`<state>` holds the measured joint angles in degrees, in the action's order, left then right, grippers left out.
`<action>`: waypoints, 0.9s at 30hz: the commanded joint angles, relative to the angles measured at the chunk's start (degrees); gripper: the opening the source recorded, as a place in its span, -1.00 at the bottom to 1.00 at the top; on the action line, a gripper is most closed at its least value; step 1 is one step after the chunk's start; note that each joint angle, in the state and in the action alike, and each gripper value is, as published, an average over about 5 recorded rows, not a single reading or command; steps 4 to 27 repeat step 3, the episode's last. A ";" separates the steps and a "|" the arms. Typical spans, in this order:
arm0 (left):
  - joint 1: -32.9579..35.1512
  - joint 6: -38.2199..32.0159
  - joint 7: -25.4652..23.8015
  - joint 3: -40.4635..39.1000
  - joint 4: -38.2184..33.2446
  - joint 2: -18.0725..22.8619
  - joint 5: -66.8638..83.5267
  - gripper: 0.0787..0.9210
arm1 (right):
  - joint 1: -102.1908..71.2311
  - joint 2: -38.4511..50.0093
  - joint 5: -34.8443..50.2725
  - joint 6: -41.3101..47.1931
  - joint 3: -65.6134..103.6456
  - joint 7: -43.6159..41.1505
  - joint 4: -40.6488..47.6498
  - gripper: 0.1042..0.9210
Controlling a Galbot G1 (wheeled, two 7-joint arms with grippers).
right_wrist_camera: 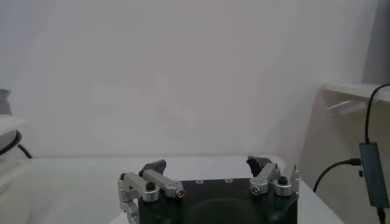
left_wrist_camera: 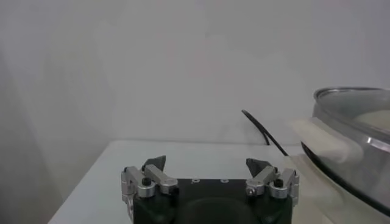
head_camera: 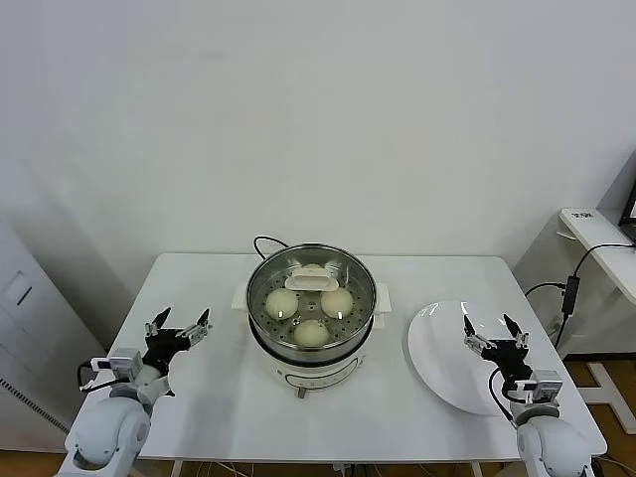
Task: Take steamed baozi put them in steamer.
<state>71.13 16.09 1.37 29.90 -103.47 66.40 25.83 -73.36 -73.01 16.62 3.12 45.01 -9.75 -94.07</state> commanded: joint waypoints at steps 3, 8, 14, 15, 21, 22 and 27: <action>0.43 0.40 0.01 -0.25 -0.60 0.07 0.45 0.77 | -0.27 -0.12 -0.18 -0.08 0.08 0.11 -0.03 0.76; 0.43 0.40 0.01 -0.25 -0.60 0.07 0.45 0.77 | -0.27 -0.12 -0.18 -0.08 0.08 0.11 -0.03 0.76; 0.43 0.40 0.01 -0.25 -0.60 0.07 0.45 0.77 | -0.27 -0.12 -0.18 -0.08 0.08 0.11 -0.03 0.76; 0.43 0.40 0.01 -0.25 -0.60 0.07 0.45 0.77 | -0.27 -0.12 -0.18 -0.08 0.08 0.11 -0.03 0.76; 0.43 0.40 0.01 -0.25 -0.60 0.07 0.45 0.77 | -0.27 -0.12 -0.18 -0.08 0.08 0.11 -0.03 0.76; 0.43 0.40 0.01 -0.25 -0.60 0.07 0.45 0.77 | -0.27 -0.12 -0.18 -0.08 0.08 0.11 -0.03 0.76; 0.43 0.40 0.01 -0.25 -0.60 0.07 0.45 0.77 | -0.27 -0.12 -0.18 -0.08 0.08 0.11 -0.03 0.76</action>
